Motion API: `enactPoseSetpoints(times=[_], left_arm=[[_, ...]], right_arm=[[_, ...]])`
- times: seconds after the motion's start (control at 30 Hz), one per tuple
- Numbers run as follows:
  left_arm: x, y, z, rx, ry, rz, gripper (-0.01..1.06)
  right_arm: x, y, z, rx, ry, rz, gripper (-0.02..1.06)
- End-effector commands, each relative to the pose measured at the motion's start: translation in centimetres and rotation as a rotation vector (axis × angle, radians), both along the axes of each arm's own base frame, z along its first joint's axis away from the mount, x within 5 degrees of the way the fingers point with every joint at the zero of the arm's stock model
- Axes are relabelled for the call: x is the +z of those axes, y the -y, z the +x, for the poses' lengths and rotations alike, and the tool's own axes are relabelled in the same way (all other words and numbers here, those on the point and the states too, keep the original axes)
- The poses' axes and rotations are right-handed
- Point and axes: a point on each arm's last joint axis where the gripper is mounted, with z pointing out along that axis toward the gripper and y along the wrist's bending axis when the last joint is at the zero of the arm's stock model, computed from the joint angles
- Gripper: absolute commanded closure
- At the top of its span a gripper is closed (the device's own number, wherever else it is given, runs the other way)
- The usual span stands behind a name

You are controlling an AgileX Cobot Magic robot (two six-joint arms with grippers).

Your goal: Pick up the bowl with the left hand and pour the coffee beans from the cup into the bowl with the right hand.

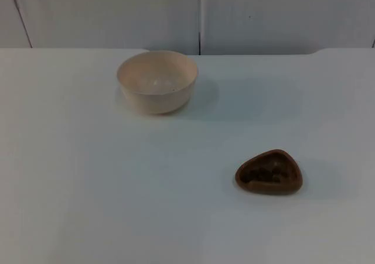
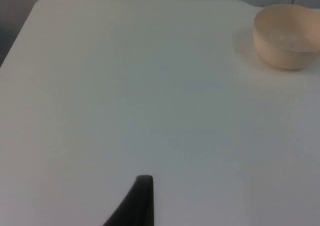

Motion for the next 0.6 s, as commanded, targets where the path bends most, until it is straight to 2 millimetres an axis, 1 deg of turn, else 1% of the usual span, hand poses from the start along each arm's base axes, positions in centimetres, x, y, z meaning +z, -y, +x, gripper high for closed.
enactPoseSetpoints(times=[0.0,0.07,0.13,0.17,0.3,0.57], left_arm=[[0.1,0.2,-0.1,-0.010,0.006,-0.015,0.00],[0.6,0.2,-0.2,-0.014,0.023,-0.021,0.00],[1.6,0.2,-0.3,-0.014,0.047,-0.021,0.00],[1.6,0.2,-0.3,-0.014,0.047,-0.021,0.00],[2.9,0.3,-0.3,-0.015,0.063,-0.022,0.00],[4.0,0.4,0.3,-0.026,0.063,-0.041,0.00]], right_arm=[[0.0,0.0,0.0,-0.003,0.011,-0.010,-0.01],[0.0,0.0,0.0,-0.003,0.011,-0.010,-0.01],[0.0,0.0,0.0,-0.003,0.011,-0.010,-0.01],[0.0,0.0,0.0,-0.003,0.011,-0.010,-0.01],[0.0,0.0,0.0,-0.003,0.011,-0.010,-0.01],[0.0,0.0,0.0,-0.003,0.011,-0.010,-0.01]])
